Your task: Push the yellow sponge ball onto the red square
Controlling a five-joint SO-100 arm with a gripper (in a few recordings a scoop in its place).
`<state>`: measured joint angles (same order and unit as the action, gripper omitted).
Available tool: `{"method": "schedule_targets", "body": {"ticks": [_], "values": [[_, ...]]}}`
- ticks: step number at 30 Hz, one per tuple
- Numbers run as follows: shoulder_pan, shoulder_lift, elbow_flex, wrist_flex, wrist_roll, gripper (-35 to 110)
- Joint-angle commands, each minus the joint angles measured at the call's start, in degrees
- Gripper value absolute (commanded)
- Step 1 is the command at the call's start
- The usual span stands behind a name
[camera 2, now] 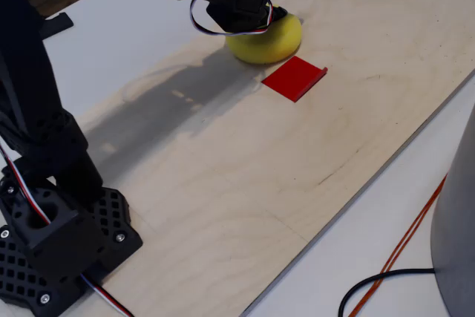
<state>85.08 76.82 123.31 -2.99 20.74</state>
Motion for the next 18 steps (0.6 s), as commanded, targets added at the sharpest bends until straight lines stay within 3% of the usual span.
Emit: {"method": "schedule_targets", "body": {"ticks": [1,18], "values": [[0.6,2.8,4.5,-1.8,1.1,17],[1.1,8.8,10.9,-3.7,0.4,17]]}}
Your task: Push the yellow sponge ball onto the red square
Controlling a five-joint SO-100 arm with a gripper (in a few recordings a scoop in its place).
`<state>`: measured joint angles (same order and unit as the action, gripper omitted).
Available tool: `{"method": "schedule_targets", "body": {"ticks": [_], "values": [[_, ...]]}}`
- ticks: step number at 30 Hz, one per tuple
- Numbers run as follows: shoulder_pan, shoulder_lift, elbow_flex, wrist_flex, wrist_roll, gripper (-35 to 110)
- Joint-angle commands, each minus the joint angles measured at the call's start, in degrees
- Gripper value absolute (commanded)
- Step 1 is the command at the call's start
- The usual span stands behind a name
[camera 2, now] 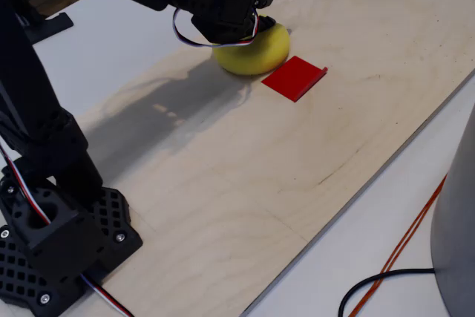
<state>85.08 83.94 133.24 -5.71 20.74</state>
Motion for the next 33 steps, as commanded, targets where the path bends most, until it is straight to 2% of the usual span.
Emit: {"method": "schedule_targets", "body": {"ticks": [1,13,25,33], "values": [[1.2,1.7,0.7,-1.0,0.2,17],[2.1,2.1,-1.1,-0.9,-0.7,17],[1.6,10.7,-1.0,-0.7,-4.7,17],[-5.6,12.4,2.3,-0.9,5.0,18]]}}
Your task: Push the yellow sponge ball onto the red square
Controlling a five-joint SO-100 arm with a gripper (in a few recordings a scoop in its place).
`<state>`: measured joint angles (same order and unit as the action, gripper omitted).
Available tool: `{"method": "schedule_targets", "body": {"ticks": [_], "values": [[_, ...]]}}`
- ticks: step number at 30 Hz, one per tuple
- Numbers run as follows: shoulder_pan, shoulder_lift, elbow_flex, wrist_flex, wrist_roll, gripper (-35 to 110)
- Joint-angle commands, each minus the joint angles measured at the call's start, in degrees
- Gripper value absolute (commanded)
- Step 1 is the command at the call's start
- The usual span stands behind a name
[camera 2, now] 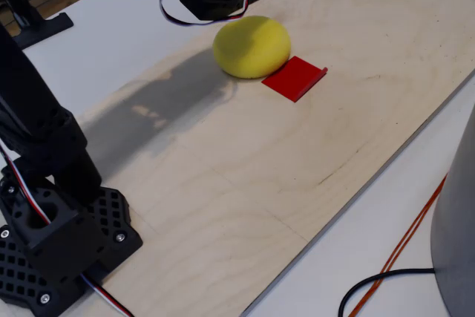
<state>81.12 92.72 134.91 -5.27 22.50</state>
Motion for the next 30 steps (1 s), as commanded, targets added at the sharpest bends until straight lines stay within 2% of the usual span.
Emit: {"method": "schedule_targets", "body": {"ticks": [1,11,20,24,30], "values": [[-2.7,4.0,1.1,-1.3,4.3,18],[-11.0,4.6,0.7,-2.7,5.9,18],[-10.0,-1.0,2.7,-6.4,8.1,18],[-9.2,-3.1,5.4,-11.3,7.4,18],[-8.1,-0.3,10.4,-13.2,5.7,18]]}}
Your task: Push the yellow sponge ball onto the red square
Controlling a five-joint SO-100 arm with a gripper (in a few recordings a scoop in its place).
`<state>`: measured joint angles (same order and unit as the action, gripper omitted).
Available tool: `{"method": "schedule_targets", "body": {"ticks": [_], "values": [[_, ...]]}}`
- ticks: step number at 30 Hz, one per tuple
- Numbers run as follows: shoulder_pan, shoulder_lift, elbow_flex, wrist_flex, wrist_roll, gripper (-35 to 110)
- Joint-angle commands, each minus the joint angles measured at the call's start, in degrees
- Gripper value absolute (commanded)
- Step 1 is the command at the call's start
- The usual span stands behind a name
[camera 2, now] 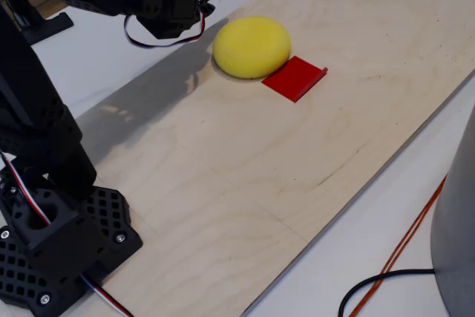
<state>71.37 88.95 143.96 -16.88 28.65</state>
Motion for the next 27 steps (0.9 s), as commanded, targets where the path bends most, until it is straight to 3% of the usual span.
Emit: {"method": "schedule_targets", "body": {"ticks": [1,27], "values": [[1.8,4.0,1.9,-1.6,-1.0,17],[7.7,5.2,6.2,-3.8,-3.9,17]]}}
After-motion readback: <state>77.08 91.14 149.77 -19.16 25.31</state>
